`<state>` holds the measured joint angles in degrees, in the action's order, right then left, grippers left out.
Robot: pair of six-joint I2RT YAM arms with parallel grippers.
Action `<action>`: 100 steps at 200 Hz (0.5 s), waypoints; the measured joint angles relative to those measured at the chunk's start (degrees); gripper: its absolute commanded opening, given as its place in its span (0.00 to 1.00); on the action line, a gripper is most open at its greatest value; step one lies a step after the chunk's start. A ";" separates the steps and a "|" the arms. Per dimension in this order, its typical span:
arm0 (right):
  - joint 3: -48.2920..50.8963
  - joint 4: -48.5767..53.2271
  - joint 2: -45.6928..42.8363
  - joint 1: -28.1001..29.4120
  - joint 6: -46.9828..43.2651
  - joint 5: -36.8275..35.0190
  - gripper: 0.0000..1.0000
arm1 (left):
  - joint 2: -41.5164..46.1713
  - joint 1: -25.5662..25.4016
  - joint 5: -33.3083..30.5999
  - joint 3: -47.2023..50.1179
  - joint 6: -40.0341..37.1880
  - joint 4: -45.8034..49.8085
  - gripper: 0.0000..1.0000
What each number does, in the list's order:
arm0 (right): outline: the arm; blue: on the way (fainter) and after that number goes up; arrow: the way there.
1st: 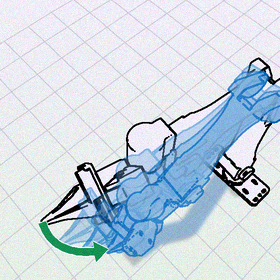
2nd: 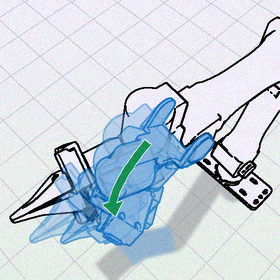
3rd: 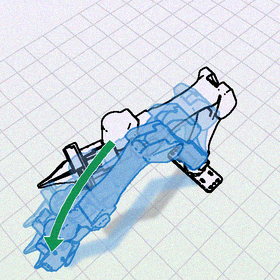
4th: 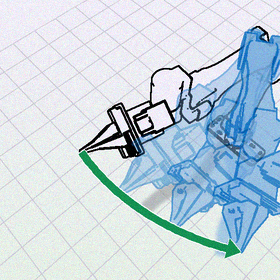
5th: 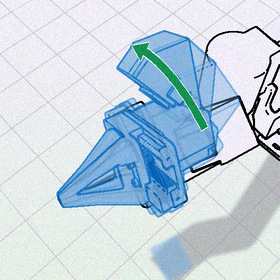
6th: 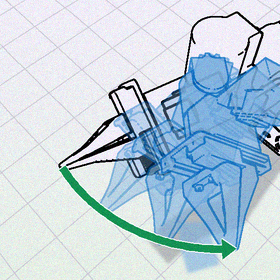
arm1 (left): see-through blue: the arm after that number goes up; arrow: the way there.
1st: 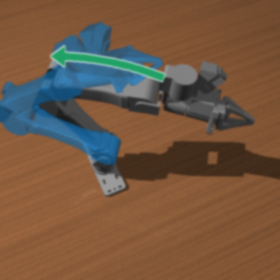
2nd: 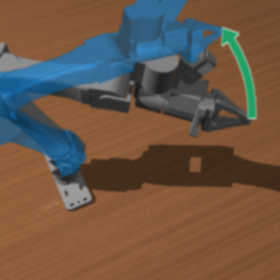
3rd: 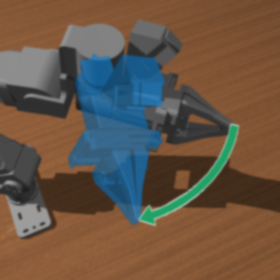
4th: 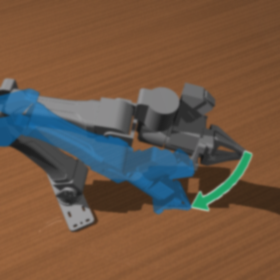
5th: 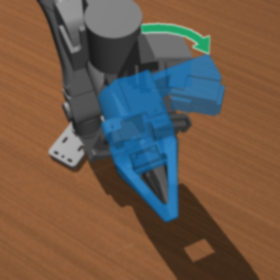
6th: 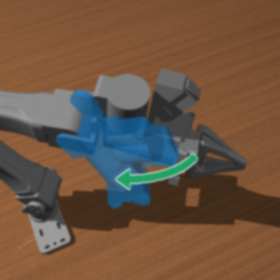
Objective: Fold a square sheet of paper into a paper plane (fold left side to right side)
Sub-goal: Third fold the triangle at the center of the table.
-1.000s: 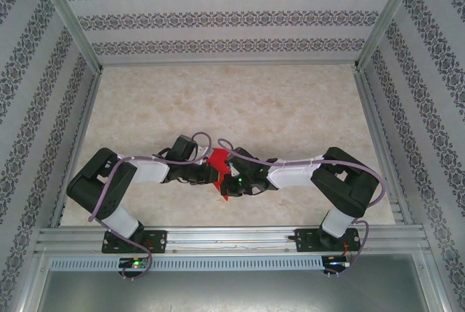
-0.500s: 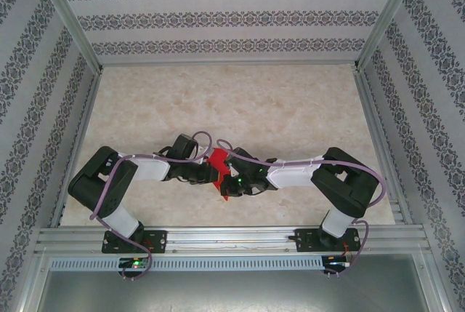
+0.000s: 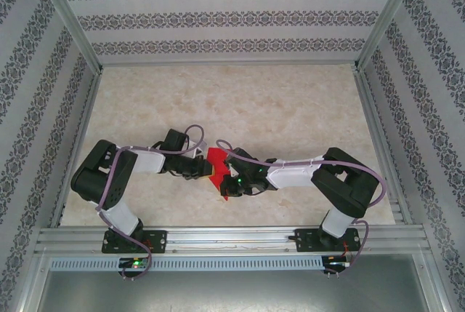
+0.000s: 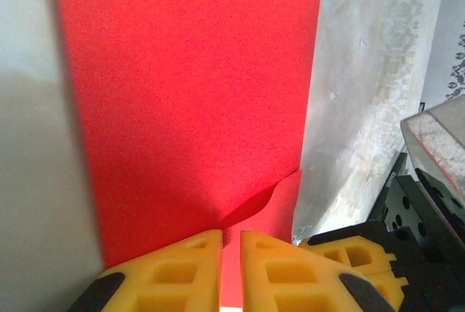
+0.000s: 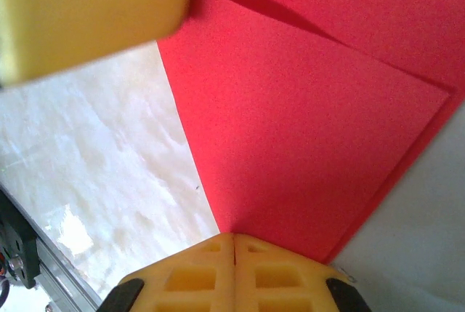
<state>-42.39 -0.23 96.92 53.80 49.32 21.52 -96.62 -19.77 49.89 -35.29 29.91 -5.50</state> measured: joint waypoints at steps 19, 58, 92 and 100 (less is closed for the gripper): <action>0.00 0.00 0.00 0.00 0.00 0.00 0.00 | -0.09 1.81 -0.11 -0.52 -1.11 0.83 0.14; 0.02 -0.02 -0.02 0.00 -0.15 0.00 0.00 | 2.71 4.81 -5.97 -0.74 -3.30 2.71 0.14; 0.20 -0.17 -0.31 -0.22 -1.11 -0.02 0.00 | 8.79 5.84 -9.03 -0.68 -4.44 4.46 0.14; 0.39 -0.09 -0.52 -0.44 -1.64 -0.04 0.00 | 10.40 5.57 -9.07 -0.44 -4.44 4.52 0.14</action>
<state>-42.00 -0.32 96.40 53.36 47.68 21.47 -86.21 -14.20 40.82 -35.73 25.47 -0.97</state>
